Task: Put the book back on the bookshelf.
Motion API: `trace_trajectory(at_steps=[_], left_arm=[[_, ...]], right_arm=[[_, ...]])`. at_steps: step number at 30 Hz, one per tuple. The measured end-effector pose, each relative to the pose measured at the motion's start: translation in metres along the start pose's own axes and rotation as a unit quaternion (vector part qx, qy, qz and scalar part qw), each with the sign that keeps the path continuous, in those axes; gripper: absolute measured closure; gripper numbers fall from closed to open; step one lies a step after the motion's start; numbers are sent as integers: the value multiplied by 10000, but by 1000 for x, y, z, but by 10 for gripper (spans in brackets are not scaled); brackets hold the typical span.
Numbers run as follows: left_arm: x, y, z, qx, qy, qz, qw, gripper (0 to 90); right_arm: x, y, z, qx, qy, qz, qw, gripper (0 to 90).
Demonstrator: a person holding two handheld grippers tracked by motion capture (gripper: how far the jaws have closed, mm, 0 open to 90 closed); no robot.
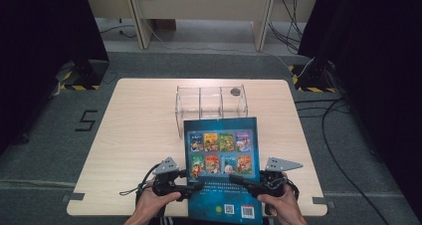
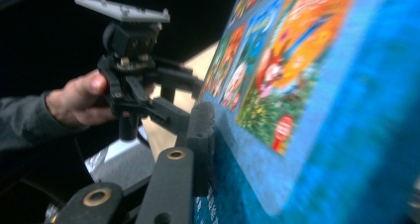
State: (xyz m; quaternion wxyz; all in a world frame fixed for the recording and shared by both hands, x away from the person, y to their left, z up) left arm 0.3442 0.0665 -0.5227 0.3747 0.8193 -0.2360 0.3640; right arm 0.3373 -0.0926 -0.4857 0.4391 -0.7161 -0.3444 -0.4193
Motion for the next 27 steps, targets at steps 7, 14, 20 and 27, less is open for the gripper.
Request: trace_trajectory(at_steps=[7, 14, 20, 27], left_arm=[[3, 5, -5, -153, 202, -76, 9997, 275], [-6, -13, -15, 47, 106, -17, 9999, 233], [-22, -29, -13, 377, -350, -8, 9987, 222], [-35, -49, -14, 1085, -773, 408, 9903, 222]], right_arm=[[9, -10, -3, 107, 343, -111, 9993, 775], [33, -3, -20, -280, 1009, -588, 9928, 797], [46, 9, -38, -1099, 1119, -1477, 9765, 797], [41, 8, -42, -1233, 1070, -1862, 9689, 804]])
Point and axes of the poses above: each handheld gripper's, and its own axes: z roughly forward along the jaws, x roughly out of its top, y roughly to its right, the point moved 10 cm from there along z, roughly forward along the jaws, and after that the axes turned 5 degrees about -z, right-handed, at the moved point
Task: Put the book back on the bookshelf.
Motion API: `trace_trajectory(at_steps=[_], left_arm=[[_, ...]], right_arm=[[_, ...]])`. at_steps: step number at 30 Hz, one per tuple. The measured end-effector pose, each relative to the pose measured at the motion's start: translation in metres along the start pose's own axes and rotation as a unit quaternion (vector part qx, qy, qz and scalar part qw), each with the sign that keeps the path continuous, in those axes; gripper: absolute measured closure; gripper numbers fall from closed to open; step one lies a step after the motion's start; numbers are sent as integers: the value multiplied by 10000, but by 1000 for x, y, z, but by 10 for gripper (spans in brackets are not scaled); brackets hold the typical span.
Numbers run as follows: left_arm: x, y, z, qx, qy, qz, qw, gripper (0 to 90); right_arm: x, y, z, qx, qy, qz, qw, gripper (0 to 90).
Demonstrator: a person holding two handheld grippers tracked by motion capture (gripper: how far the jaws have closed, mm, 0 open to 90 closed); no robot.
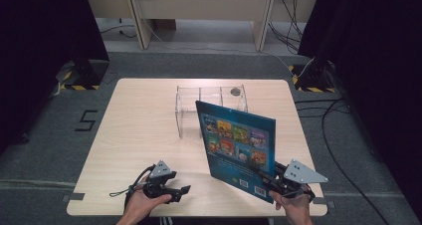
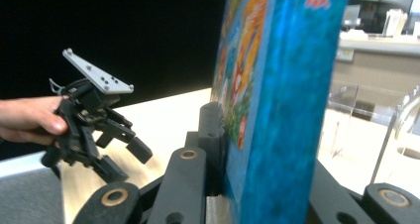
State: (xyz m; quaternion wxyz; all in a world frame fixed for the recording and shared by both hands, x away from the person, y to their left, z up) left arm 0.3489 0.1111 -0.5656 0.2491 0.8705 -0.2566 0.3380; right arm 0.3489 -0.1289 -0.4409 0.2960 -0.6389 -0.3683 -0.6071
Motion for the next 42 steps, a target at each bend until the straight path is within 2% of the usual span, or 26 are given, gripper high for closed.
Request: trace_trajectory(at_steps=[2, 3, 4, 8, 11, 18, 24, 31, 33, 37, 40, 42], left_arm=[[-2, -4, 0, 110, -44, 91, 9999, 223], [-2, -4, 0, 110, -44, 91, 9999, 223], [-4, -6, 0, 159, -82, 81, 9998, 223], [-6, -11, -1, 230, -103, 84, 9996, 226], [-12, -15, 0, 300, -237, 103, 9992, 227], [-16, -19, 0, 361, -323, 141, 9987, 226], [-16, -18, 1, 350, -304, 155, 9988, 225], [-17, -17, 1, 358, -297, 185, 9987, 225], [-17, -17, 1, 360, -291, 201, 9987, 223], [-19, -17, 2, 458, -314, 468, 9974, 200], [-19, -16, 3, 497, -352, 563, 9966, 185], [-19, -16, 3, 501, -349, 556, 9966, 185]], right_arm=[[-6, -3, -4, 33, -118, -30, 9999, 802], [-6, -3, -4, 33, -118, -30, 9999, 802], [-13, -5, -7, 87, -287, -103, 9995, 802], [-25, -7, -11, 173, -553, -123, 9982, 803], [-35, -7, -11, 185, -763, -210, 9967, 803], [-37, -8, -10, 172, -731, -190, 9970, 799], [-37, -10, -10, 59, -720, -402, 9966, 784], [-36, -13, -11, 81, -768, -693, 9946, 785], [-36, -15, -11, 108, -770, -632, 9950, 789], [-36, -16, -11, 122, -723, -682, 9950, 783], [-33, -17, -10, 89, -635, -725, 9953, 753], [-27, -18, -8, 65, -463, -524, 9975, 717]])
Point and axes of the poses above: each handheld gripper's, and its own axes: z roughly forward along the jaws, x roughly out of its top, y roughly to its right, the point moved 10 cm from there along z, roughly forward along the jaws, and after that the axes turned 5 degrees about -z, right-handed, at the moved point
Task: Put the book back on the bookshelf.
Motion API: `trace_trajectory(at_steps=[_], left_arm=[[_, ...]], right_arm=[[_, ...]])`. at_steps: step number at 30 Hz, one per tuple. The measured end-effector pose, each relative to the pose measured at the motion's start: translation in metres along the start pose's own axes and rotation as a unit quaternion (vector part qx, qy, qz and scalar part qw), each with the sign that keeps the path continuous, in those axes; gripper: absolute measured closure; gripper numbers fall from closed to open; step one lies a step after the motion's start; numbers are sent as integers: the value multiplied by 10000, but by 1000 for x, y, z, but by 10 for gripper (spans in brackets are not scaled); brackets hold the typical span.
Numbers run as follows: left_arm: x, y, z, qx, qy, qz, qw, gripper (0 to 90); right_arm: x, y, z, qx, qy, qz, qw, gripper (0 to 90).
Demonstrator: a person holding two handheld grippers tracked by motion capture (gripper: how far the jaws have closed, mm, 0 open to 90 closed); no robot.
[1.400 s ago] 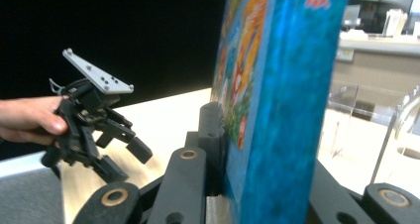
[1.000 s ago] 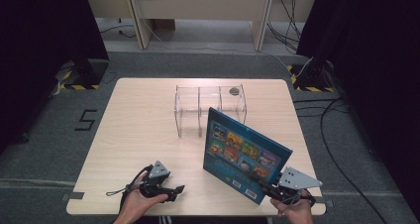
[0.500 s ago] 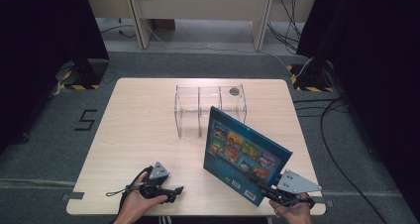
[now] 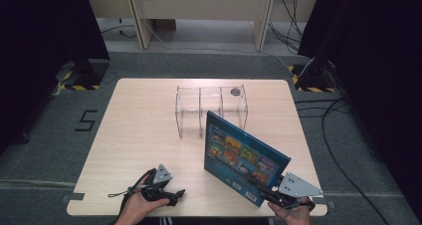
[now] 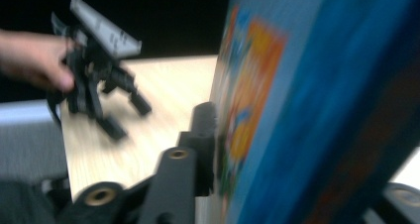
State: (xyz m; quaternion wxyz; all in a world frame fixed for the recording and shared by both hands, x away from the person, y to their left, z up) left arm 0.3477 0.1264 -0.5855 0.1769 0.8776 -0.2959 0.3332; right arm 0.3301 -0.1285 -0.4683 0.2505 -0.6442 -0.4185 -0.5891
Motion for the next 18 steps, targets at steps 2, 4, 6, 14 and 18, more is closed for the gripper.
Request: trace_trajectory(at_steps=[2, 4, 6, 14, 18], left_arm=[[0, 0, 0, -7, -4, -5, 10000, 185], [0, 0, 0, 5, 2, 7, 10000, 185], [0, 0, 0, 9, 5, 12, 10000, 185], [0, 0, 0, 14, 9, 10, 10000, 185], [0, 0, 0, -5, 4, -1, 10000, 185]], right_arm=[[3, -2, 4, -73, -5, -66, 10000, 669], [3, -4, 6, -67, -4, -127, 9999, 664], [4, -4, 8, -47, 79, 60, 9999, 661], [3, -7, 17, -18, 104, 93, 9999, 786], [5, -10, 19, 27, 223, 142, 9996, 828]])
Point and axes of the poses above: each handheld gripper's, and its own axes: z roughly forward along the jaws, x roughly out of its top, y roughly to its right, the point moved 10 cm from there along z, roughly forward along the jaws, and after that the axes turned 5 degrees about -z, right-handed, at the moved point
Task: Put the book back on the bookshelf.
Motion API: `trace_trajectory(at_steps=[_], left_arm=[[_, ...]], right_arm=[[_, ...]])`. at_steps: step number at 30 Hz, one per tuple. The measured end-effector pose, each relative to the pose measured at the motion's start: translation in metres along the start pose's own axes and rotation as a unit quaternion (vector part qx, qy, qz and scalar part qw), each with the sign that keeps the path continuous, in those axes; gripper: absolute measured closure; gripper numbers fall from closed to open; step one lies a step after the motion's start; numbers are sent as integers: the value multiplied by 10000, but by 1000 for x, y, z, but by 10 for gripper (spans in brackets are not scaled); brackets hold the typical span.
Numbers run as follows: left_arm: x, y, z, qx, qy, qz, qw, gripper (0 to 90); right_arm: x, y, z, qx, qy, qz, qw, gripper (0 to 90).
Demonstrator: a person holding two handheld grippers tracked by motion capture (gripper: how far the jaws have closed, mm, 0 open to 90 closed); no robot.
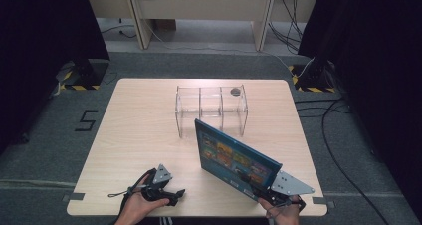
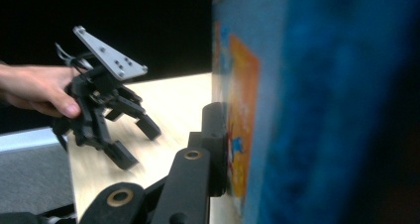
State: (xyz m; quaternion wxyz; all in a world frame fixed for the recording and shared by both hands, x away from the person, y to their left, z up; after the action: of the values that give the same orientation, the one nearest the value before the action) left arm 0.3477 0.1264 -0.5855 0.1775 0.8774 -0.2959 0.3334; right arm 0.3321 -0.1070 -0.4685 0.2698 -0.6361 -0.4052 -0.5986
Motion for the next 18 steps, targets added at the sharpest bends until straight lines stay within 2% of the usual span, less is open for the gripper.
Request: trace_trajectory(at_steps=[1, 4, 10, 11, 12, 14, 15, 16, 18], left_arm=[[0, 0, 0, -3, -2, -2, 10000, 185], [0, 0, 0, -7, 1, -3, 10000, 185], [0, 0, 0, -9, 1, 0, 10000, 185], [0, 0, 0, -5, -3, 3, 10000, 185], [0, 0, 0, -7, -9, 9, 10000, 185], [0, 0, 0, -14, -13, 17, 10000, 185], [0, 0, 0, -14, -13, 17, 10000, 185], [0, 0, 0, -9, -8, 19, 10000, 185], [0, 0, 0, 14, 11, 43, 10000, 185]], right_arm=[[1, -1, 1, -55, 5, -32, 10000, 830], [9, 3, 2, -101, 216, 92, 9997, 831], [16, 20, -2, -395, 240, 110, 9989, 832], [17, 23, -4, -449, 277, 180, 9984, 832], [18, 24, -7, -455, 307, 390, 9977, 832], [21, 34, -12, -618, 416, 306, 9968, 832], [21, 34, -12, -618, 416, 306, 9968, 832], [23, 40, -17, -737, 424, 271, 9960, 832], [23, 45, -20, -825, 432, 270, 9953, 832]])
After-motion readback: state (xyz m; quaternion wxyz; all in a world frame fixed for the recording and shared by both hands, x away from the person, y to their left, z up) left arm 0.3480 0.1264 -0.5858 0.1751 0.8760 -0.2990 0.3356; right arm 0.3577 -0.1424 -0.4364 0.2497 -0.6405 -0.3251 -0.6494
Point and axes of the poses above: each handheld gripper's, and its own axes: z roughly forward along the jaws, x roughly out of its top, y roughly to its right, the point moved 10 cm from there along z, roughly forward along the jaws, and after that the axes turned 5 degrees about -z, right-handed, at the moved point
